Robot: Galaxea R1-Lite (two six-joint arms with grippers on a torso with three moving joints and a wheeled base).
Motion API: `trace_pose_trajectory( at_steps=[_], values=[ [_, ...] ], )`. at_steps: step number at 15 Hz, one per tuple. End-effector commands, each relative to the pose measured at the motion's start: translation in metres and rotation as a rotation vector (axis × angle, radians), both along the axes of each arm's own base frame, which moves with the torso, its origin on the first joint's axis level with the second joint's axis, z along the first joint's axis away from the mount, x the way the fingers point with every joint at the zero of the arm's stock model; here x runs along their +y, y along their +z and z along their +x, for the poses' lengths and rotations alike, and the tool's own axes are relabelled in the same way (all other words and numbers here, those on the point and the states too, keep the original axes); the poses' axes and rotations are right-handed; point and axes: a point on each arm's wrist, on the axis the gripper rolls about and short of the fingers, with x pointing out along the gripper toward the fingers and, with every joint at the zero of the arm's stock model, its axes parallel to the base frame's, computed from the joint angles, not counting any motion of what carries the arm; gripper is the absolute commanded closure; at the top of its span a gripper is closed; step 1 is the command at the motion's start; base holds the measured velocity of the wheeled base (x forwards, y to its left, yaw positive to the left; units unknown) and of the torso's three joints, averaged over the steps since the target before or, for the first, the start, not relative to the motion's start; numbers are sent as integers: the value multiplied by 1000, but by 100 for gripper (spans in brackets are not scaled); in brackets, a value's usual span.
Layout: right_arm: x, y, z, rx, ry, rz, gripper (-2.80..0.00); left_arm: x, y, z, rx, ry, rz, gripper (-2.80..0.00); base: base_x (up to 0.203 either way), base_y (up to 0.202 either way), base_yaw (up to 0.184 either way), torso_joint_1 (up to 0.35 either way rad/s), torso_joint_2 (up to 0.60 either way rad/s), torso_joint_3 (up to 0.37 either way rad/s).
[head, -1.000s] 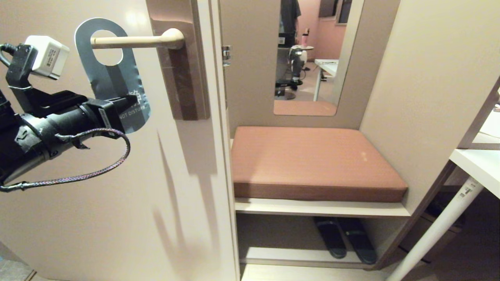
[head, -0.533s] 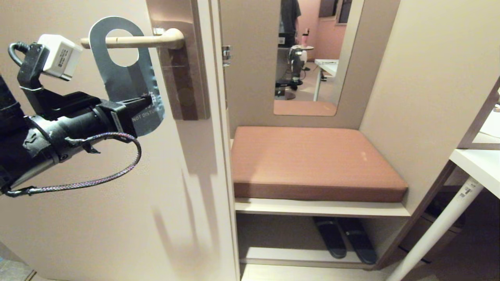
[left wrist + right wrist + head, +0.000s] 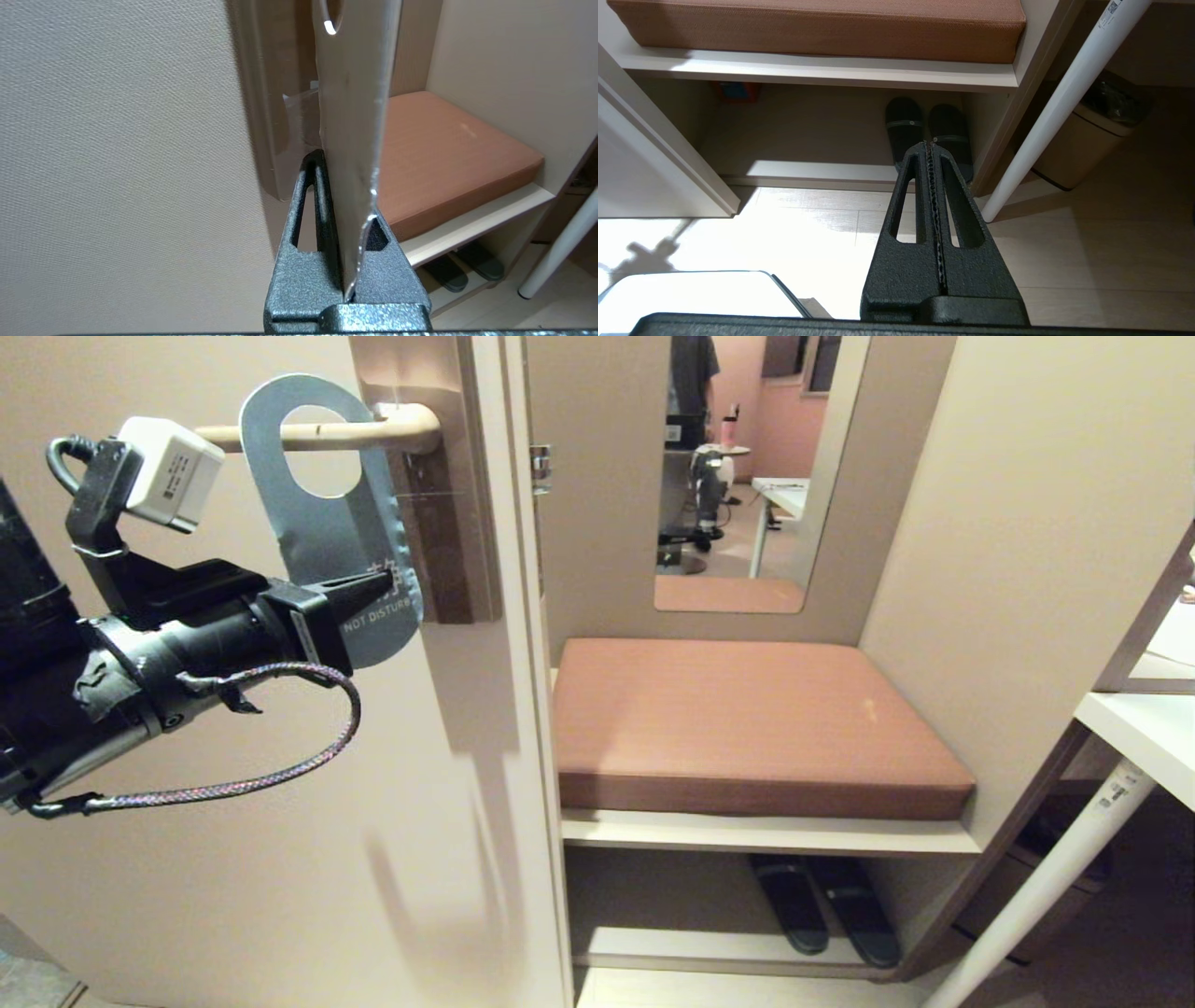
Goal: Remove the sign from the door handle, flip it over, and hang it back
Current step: Hang the sign back with the other side facing out
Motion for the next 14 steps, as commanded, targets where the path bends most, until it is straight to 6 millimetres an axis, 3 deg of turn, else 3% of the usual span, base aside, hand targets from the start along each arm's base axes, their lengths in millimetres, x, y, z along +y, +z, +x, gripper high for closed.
trace_pose_trajectory(
  at_steps=[1, 14],
  values=[
    [0, 0, 0, 1, 0, 0, 0, -1, -2, -1, 4, -7, 3, 0, 0, 0, 0, 0, 0, 0],
    [0, 0, 0, 1, 0, 0, 0, -8, -1, -4, -3, -38, 2, 0, 0, 0, 0, 0, 0, 0]
  ],
)
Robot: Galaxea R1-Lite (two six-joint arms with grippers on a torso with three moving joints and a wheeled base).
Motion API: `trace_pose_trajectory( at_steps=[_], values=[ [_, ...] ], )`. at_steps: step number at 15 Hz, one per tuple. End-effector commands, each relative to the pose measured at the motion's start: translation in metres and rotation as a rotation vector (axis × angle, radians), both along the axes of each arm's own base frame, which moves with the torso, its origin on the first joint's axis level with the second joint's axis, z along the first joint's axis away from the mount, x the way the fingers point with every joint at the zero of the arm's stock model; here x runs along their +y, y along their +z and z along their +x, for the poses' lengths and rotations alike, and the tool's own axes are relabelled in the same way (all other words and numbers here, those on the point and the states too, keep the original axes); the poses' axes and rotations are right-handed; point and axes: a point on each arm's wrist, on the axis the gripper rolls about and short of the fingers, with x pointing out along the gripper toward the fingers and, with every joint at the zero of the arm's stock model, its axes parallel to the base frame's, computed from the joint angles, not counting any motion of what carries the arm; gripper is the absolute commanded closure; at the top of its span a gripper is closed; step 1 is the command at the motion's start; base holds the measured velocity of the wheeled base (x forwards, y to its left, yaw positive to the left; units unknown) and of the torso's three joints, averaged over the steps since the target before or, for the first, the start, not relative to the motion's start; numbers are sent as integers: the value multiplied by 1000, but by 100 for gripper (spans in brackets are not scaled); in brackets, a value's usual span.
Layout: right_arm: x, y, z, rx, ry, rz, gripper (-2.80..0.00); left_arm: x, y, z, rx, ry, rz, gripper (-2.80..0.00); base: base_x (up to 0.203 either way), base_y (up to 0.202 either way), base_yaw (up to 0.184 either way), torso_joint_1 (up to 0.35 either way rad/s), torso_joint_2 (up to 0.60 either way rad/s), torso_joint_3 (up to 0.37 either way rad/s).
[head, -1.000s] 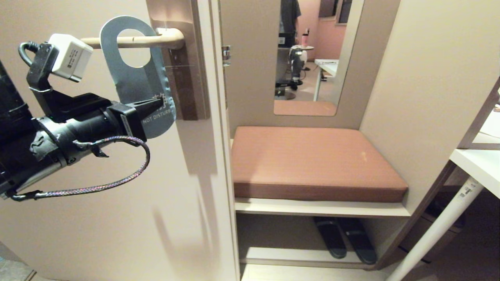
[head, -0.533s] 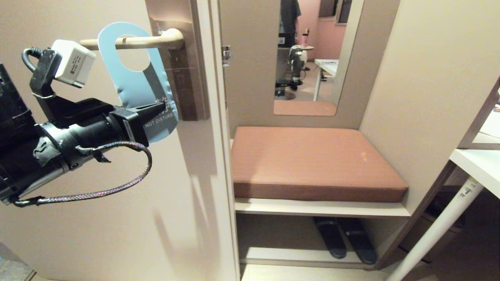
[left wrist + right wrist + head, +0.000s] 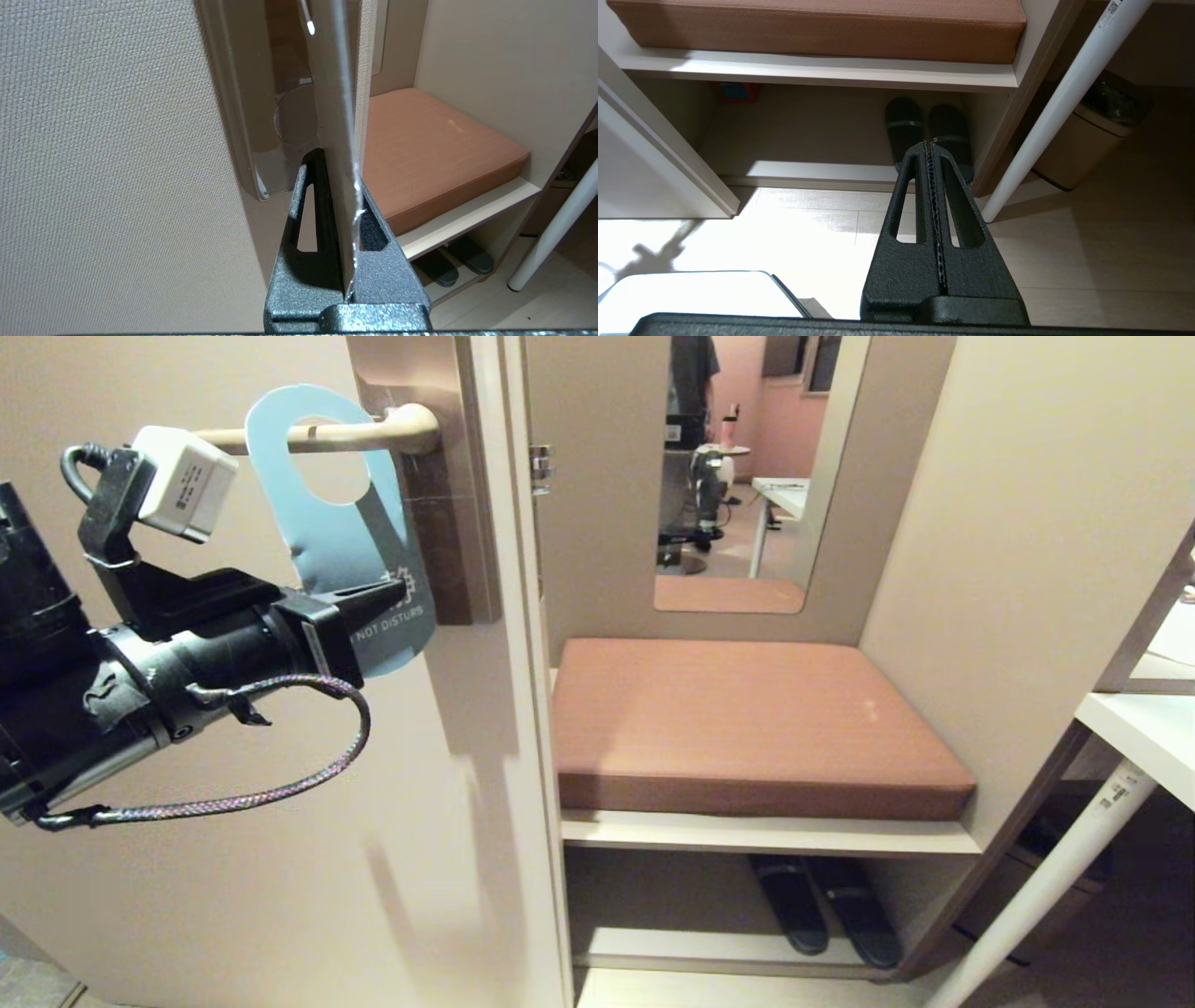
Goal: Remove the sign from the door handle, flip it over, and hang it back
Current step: Hang the sign back with the other side facing out
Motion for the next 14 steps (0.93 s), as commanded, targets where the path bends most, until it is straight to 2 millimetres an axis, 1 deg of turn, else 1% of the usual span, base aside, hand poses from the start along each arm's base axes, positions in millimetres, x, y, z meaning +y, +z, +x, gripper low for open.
trace_pose_trajectory(
  at_steps=[1, 5, 14],
  values=[
    [0, 0, 0, 1, 0, 0, 0, -2, 2, -1, -11, -12, -4, 0, 0, 0, 0, 0, 0, 0],
    [0, 0, 0, 1, 1, 0, 0, -3, 3, -1, -32, -12, 23, 0, 0, 0, 0, 0, 0, 0],
    [0, 0, 0, 1, 1, 0, 0, -4, 4, -4, -36, -20, 22, 0, 0, 0, 0, 0, 0, 0]
  ],
)
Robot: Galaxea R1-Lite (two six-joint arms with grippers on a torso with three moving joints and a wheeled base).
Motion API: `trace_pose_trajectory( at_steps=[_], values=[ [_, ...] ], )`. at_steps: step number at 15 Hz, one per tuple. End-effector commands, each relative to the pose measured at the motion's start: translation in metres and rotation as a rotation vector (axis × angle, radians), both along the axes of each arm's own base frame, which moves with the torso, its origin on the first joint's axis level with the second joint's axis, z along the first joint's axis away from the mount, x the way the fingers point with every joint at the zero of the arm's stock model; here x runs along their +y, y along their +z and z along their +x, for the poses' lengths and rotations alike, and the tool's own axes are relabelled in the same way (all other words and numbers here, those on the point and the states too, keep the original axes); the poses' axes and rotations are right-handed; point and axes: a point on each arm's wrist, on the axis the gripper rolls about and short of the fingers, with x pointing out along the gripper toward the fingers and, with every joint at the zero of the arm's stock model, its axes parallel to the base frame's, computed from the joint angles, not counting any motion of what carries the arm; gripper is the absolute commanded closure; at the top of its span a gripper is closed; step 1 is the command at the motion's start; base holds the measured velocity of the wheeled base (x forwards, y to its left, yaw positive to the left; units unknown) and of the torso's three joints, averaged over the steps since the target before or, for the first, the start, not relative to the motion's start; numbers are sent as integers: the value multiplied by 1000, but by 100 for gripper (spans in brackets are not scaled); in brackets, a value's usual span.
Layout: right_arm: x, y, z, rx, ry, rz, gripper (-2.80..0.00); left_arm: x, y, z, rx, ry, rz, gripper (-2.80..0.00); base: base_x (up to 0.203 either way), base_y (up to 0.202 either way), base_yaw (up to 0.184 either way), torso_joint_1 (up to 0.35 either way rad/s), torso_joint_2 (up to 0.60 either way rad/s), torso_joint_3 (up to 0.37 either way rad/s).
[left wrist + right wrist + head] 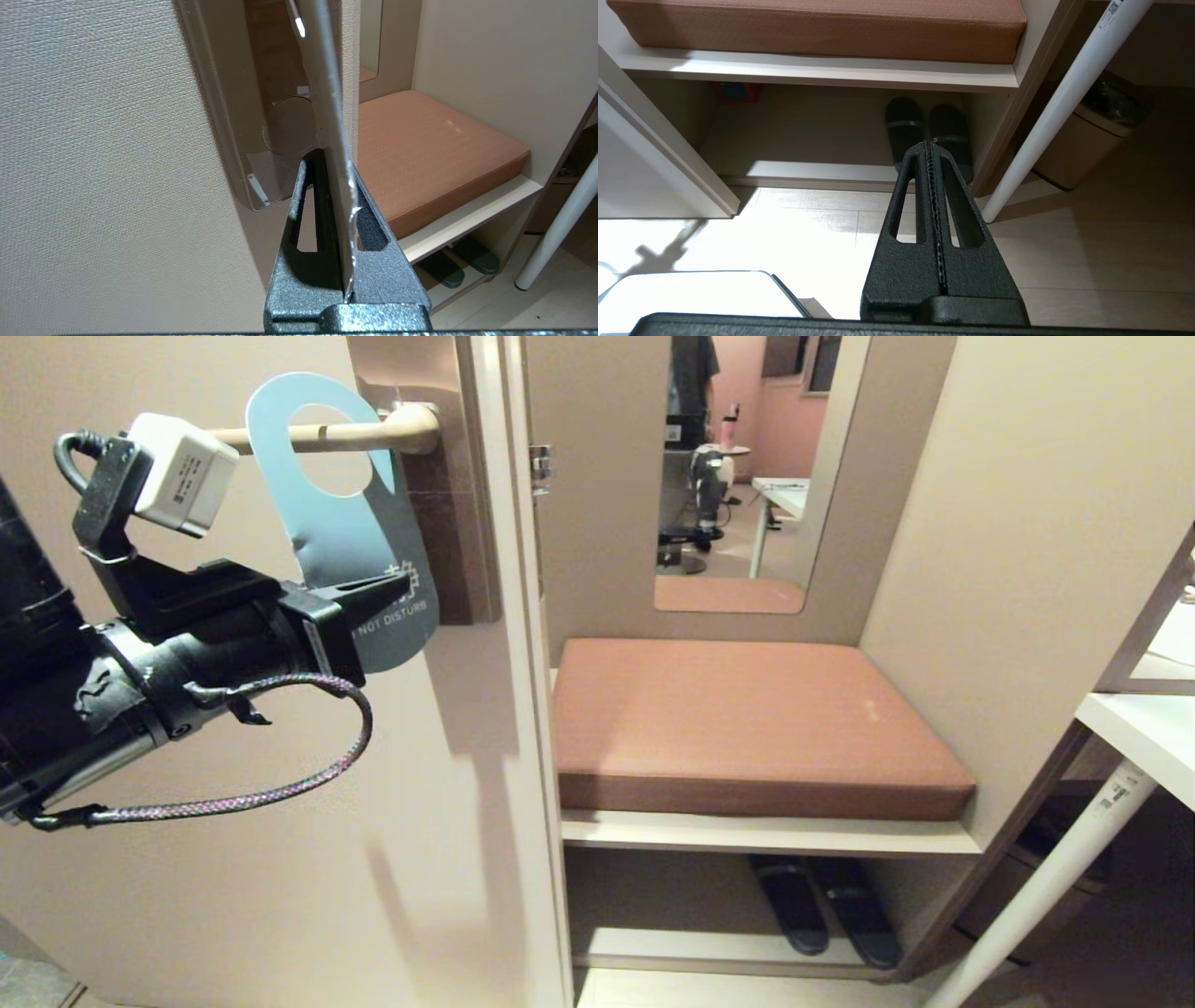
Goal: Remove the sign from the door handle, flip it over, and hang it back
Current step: Hang the sign back with the other side facing out
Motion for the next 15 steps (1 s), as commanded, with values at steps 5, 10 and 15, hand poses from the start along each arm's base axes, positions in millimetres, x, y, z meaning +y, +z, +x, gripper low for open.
trace_pose_trajectory(
  at_steps=[5, 10, 15],
  values=[
    [0, 0, 0, 1, 0, 0, 0, -1, 0, -1, -5, -10, 2, -280, 0, 0, 0, 0, 0, 0],
    [0, 0, 0, 1, -2, 0, 0, 0, 0, -1, -4, -10, -4, -280, 0, 0, 0, 0, 0, 0],
    [0, 0, 0, 1, 1, 0, 0, 2, -1, -7, -3, -10, -7, -280, 0, 0, 0, 0, 0, 0]
  ],
)
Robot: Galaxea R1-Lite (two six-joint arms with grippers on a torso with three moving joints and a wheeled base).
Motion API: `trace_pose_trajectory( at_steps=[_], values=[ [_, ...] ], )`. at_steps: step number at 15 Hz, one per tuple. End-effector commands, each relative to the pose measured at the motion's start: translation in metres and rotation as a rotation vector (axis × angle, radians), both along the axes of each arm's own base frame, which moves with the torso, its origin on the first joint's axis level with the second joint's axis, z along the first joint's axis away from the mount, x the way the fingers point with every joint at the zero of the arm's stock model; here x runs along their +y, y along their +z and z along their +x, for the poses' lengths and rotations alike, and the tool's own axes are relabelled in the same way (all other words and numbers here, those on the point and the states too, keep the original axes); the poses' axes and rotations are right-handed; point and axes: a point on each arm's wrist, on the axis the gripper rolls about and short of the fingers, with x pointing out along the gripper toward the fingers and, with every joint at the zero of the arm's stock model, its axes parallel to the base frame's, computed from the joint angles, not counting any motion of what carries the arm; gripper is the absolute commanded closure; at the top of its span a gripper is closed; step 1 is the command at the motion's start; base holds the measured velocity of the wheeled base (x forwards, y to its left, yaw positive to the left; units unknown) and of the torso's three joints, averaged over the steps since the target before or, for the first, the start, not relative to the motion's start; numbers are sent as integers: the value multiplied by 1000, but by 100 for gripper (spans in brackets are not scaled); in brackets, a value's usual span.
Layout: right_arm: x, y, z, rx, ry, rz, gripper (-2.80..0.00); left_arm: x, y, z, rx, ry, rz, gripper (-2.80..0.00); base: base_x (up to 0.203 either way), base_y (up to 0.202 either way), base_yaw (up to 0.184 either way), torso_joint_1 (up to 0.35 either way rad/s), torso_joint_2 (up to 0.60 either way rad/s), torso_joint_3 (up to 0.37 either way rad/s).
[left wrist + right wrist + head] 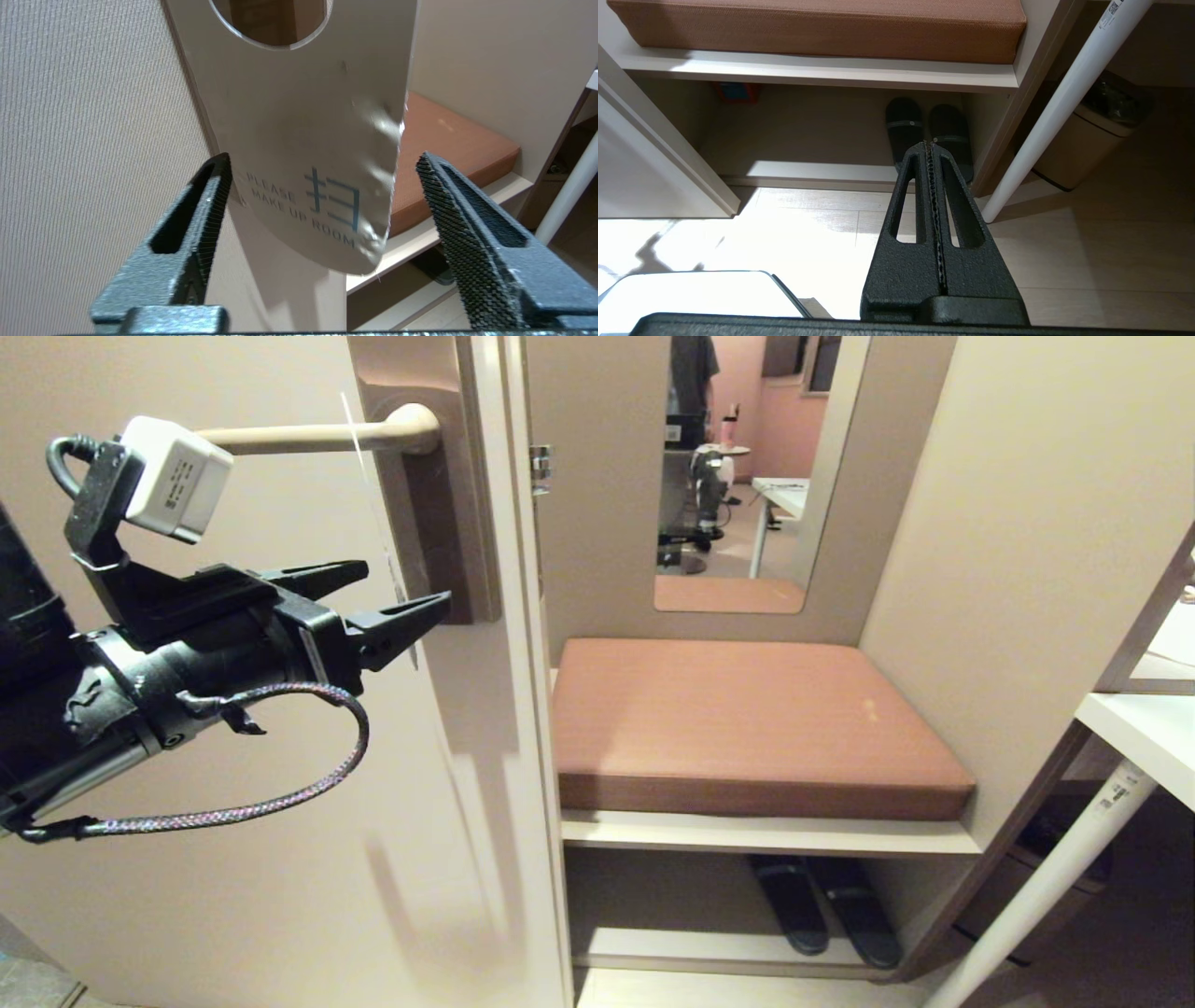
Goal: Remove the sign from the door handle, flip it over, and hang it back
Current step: Hang the sign back with the other side facing out
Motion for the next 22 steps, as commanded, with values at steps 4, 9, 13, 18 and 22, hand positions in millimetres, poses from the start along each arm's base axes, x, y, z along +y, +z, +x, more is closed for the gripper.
trace_pose_trajectory(
  at_steps=[4, 9, 13, 18, 22],
  values=[
    [0, 0, 0, 1, 1, 0, 0, 7, -3, -17, -6, 0, -6, -280, 0, 0, 0, 0, 0, 0],
    [0, 0, 0, 1, 0, 0, 0, 18, -9, -39, -10, 6, -8, -280, 0, 0, 0, 0, 0, 0],
    [0, 0, 0, 1, -1, -1, 0, 24, -19, -53, 0, 9, -3, -280, 0, 0, 0, 0, 0, 0],
    [0, 0, 0, 1, -1, -1, 0, 25, -19, -55, -4, 6, -5, -280, 0, 0, 0, 0, 0, 0],
    [0, 0, 0, 1, -1, -1, 0, 25, -19, -55, -2, 9, -5, -280, 0, 0, 0, 0, 0, 0]
  ],
)
